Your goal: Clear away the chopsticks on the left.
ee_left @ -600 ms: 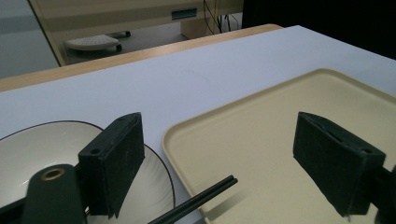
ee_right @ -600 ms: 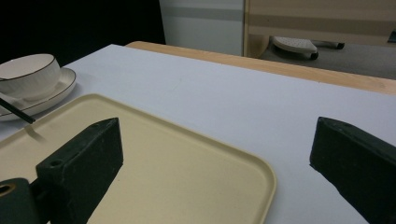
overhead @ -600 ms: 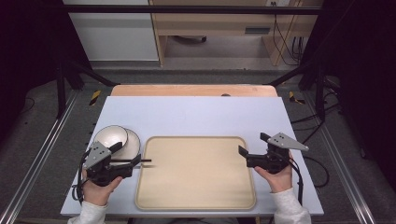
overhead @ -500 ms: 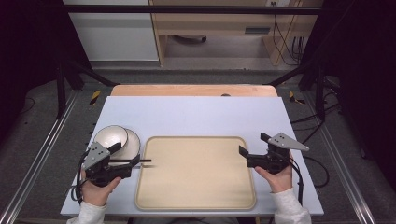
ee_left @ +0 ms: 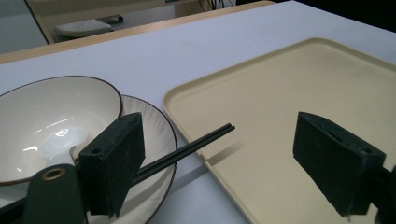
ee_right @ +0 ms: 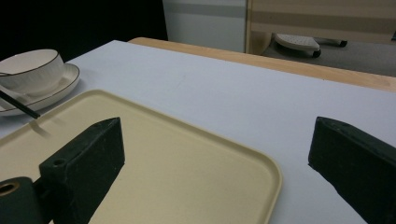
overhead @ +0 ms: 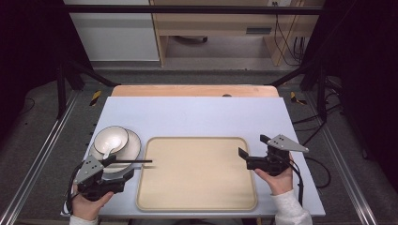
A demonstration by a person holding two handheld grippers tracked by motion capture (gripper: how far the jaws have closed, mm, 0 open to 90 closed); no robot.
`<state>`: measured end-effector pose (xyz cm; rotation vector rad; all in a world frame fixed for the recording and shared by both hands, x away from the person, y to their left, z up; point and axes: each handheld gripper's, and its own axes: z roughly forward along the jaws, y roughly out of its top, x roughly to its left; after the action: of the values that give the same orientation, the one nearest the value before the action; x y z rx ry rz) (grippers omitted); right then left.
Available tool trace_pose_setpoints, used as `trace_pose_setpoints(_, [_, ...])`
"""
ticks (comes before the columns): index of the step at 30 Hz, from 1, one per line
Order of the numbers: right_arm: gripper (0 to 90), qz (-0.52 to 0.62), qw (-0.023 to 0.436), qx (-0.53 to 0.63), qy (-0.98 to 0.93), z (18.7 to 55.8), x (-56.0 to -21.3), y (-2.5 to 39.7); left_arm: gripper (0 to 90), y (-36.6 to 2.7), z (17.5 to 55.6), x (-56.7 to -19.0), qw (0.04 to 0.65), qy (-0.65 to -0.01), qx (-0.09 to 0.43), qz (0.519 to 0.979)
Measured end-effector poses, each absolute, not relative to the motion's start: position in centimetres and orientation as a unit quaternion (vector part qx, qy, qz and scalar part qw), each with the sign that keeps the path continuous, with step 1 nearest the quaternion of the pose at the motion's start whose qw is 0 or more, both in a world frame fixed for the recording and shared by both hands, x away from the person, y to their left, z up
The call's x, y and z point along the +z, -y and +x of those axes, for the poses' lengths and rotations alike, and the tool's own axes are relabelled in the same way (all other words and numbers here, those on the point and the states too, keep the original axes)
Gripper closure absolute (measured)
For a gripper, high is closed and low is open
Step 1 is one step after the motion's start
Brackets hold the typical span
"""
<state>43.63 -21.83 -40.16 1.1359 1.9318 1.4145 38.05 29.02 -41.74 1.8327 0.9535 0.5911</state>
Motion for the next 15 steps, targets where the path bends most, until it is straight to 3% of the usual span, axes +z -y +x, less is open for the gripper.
trace_pose_setpoints(15, [4.1, 0.411, 0.236, 0.511, -0.717, 43.5, -40.1, 21.1, 16.9, -31.0, 37.6, -44.2, 0.431, -0.415, 0.235, 0.766])
